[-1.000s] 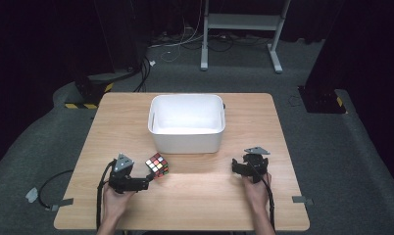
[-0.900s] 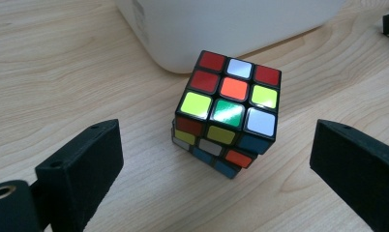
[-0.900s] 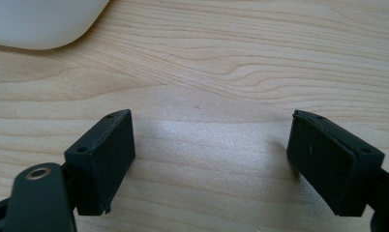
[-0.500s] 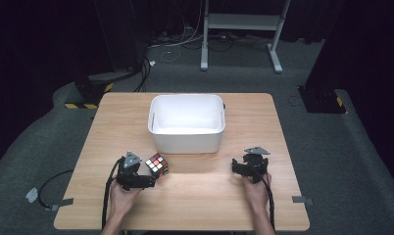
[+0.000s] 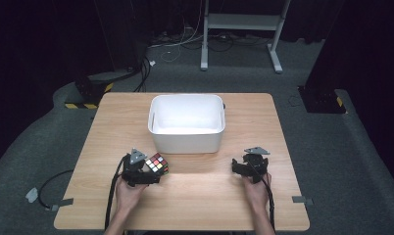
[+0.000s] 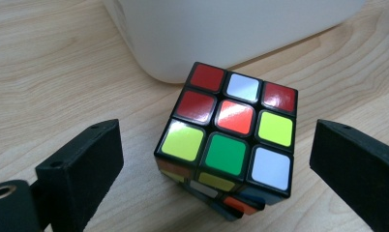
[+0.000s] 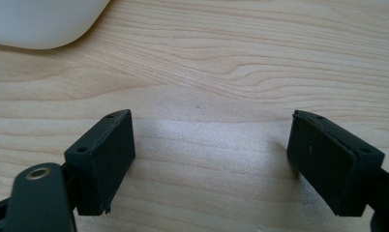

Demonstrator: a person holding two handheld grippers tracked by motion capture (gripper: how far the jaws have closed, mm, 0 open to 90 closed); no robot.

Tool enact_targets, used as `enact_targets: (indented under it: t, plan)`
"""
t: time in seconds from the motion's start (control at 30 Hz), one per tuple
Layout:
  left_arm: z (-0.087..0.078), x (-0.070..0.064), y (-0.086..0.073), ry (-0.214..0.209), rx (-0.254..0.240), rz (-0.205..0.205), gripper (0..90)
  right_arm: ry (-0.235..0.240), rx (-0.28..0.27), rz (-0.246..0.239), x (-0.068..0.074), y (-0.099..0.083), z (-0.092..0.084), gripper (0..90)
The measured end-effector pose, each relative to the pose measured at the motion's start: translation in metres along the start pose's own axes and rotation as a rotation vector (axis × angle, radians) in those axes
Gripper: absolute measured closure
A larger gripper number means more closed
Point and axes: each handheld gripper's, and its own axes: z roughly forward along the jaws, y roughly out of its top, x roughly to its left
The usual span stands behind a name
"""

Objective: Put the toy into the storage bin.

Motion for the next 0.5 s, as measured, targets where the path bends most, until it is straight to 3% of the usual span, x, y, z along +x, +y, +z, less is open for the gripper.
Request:
enact_targets:
  t: [0.5]
  plan:
    - [0.016, -0.001, 0.002, -0.015, 0.015, 0.016, 9.0, 0.0, 0.0, -0.001, 0.0, 0.0, 0.0, 17.0]
